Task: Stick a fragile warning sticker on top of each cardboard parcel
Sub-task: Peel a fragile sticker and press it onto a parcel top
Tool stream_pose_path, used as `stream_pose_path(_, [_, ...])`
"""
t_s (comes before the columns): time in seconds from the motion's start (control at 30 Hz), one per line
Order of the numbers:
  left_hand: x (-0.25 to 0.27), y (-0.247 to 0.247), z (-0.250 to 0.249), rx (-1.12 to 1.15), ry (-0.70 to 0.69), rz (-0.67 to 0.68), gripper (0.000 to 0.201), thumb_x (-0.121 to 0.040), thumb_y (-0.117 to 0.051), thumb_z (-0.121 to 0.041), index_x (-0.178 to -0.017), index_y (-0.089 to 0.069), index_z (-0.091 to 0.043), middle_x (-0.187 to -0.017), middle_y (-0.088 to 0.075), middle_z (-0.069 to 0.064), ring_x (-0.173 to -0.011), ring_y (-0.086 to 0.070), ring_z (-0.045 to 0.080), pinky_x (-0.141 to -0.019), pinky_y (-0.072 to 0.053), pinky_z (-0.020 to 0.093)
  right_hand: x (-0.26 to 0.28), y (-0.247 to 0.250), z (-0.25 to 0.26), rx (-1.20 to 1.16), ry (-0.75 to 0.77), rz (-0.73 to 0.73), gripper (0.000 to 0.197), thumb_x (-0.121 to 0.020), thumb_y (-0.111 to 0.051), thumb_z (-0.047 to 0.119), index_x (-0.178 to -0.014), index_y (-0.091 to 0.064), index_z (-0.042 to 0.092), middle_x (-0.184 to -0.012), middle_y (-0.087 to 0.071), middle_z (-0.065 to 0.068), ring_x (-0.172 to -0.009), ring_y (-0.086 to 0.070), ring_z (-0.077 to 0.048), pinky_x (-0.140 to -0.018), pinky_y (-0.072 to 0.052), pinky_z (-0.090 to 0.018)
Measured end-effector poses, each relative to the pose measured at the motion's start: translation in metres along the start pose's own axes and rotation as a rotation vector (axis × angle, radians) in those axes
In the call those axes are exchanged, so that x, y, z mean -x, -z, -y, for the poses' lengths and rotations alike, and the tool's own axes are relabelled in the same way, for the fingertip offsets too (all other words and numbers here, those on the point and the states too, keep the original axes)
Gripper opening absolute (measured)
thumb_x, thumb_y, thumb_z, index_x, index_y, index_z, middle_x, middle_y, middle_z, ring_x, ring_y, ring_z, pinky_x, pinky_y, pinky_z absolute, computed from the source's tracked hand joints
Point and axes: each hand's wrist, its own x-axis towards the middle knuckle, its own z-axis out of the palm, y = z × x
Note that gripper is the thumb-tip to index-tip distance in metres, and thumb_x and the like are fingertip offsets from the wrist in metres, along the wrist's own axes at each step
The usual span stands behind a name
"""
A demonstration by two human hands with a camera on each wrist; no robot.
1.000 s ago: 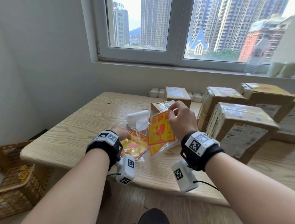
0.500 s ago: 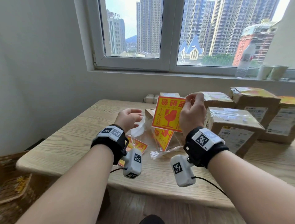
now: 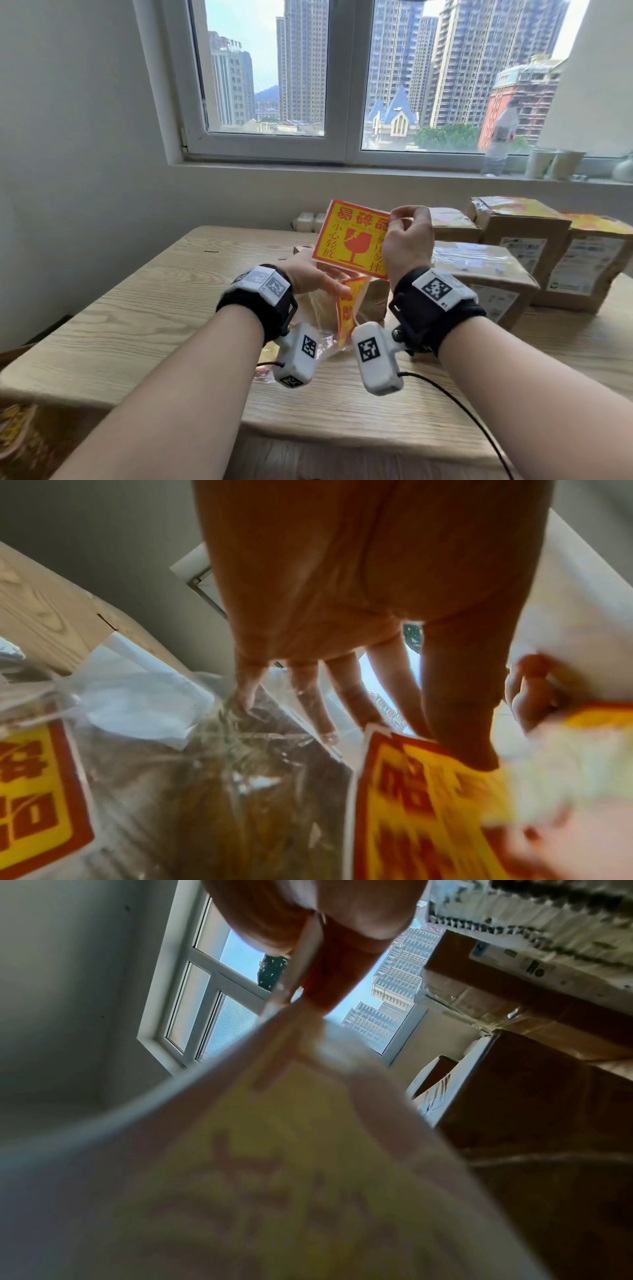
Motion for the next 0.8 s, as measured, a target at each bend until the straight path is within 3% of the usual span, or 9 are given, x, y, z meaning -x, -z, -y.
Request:
stream_pose_path(0.13, [-0.006,0.005,0.003,-0.002,0.021,-0.050,0.043,-0.079,-0.074,-0.012,-0.118,-0.060,0.001,-0.113,-0.067,0.012,-0.105,-0.063,0.024,-0.095,-0.047,0.039,-0.004,0.003,-0.002,-0.021,-0.015,-0.013,0.008,-0.099,-0.046,0.012,-0.100,-0.053,0.016,-0.077,-0.053,0.011,-0.064,-0.053,-0.002,-0.052,-0.043,-0.013])
stream_pose_path(0.2, [-0.007,0.008,-0.001,0.035,0.009,-0.097,0.028,-0.083,-0.069,-0.009,-0.107,-0.062,0.004,-0.098,-0.067,0.007,-0.090,-0.063,0.017,-0.080,-0.051,0.027,-0.008,0.005,0.003,-0.033,-0.003,-0.053,0.009,-0.099,-0.048,0.010,-0.104,-0.054,0.014,-0.078,-0.052,0.011,-0.063,-0.049,0.003,-0.044,-0.036,-0.003])
stream_pose_path(0.3, [-0.010,0.020,-0.006,0.175,-0.047,-0.306,0.008,-0.084,-0.067,-0.003,-0.086,-0.062,-0.008,-0.089,-0.066,0.005,-0.080,-0.062,0.013,-0.063,-0.054,0.018,-0.015,0.009,0.016,-0.033,0.041,-0.121,0.014,-0.097,-0.051,0.006,-0.109,-0.055,0.010,-0.089,-0.056,0.005,-0.065,-0.049,0.002,-0.048,-0.036,0.002])
stream_pose_path(0.4, [-0.012,0.039,-0.009,0.291,-0.062,-0.558,0.015,-0.083,-0.069,-0.004,-0.085,-0.062,-0.017,-0.096,-0.067,0.008,-0.075,-0.065,0.014,-0.064,-0.053,0.025,-0.023,0.015,0.030,-0.053,0.018,-0.164,0.019,-0.095,-0.051,0.005,-0.113,-0.053,0.012,-0.092,-0.056,0.005,-0.075,-0.058,-0.009,-0.061,-0.052,-0.010])
stream_pose_path(0.47, [-0.011,0.051,-0.006,0.334,-0.011,-0.662,0.014,-0.085,-0.066,-0.003,-0.086,-0.063,-0.017,-0.089,-0.067,0.009,-0.062,-0.066,0.012,-0.053,-0.053,0.022,-0.027,0.018,0.034,-0.056,-0.012,-0.188,0.021,-0.093,-0.051,0.003,-0.112,-0.053,0.012,-0.091,-0.058,0.003,-0.081,-0.062,-0.014,-0.073,-0.059,-0.031])
stream_pose_path(0.53, [-0.008,0.062,0.003,0.313,0.063,-0.733,0.014,-0.088,-0.062,-0.002,-0.095,-0.065,-0.012,-0.083,-0.066,0.008,-0.058,-0.064,0.012,-0.047,-0.051,0.021,-0.027,0.018,0.035,-0.073,-0.027,-0.162,0.021,-0.093,-0.052,0.003,-0.110,-0.052,0.014,-0.089,-0.059,0.003,-0.082,-0.066,-0.017,-0.075,-0.060,-0.034])
stream_pose_path(0.67, [0.010,0.080,0.042,0.149,0.314,-0.738,0.029,-0.084,-0.060,0.002,-0.112,-0.067,-0.001,-0.087,-0.067,0.013,-0.079,-0.061,0.025,-0.067,-0.049,0.032,-0.010,0.012,0.024,-0.071,-0.043,0.015,0.021,-0.092,-0.056,0.006,-0.106,-0.047,0.019,-0.080,-0.057,0.009,-0.074,-0.065,-0.008,-0.069,-0.059,-0.027])
stream_pose_path(0.73, [0.021,0.084,0.059,-0.024,0.475,-0.679,0.036,-0.073,-0.069,-0.008,-0.109,-0.070,-0.002,-0.108,-0.069,0.013,-0.094,-0.065,0.028,-0.081,-0.052,0.033,0.002,0.004,0.016,-0.045,-0.063,0.088,0.022,-0.089,-0.059,0.010,-0.105,-0.048,0.022,-0.087,-0.060,0.005,-0.078,-0.067,-0.009,-0.067,-0.059,-0.027])
stream_pose_path(0.8, [0.025,0.082,0.077,-0.118,0.608,-0.624,0.043,-0.060,-0.075,-0.016,-0.101,-0.074,-0.007,-0.107,-0.071,0.010,-0.092,-0.069,0.026,-0.084,-0.056,0.034,0.012,-0.003,0.008,-0.020,-0.097,0.126,0.024,-0.086,-0.062,0.014,-0.104,-0.050,0.024,-0.092,-0.062,0.003,-0.080,-0.068,-0.012,-0.069,-0.061,-0.030])
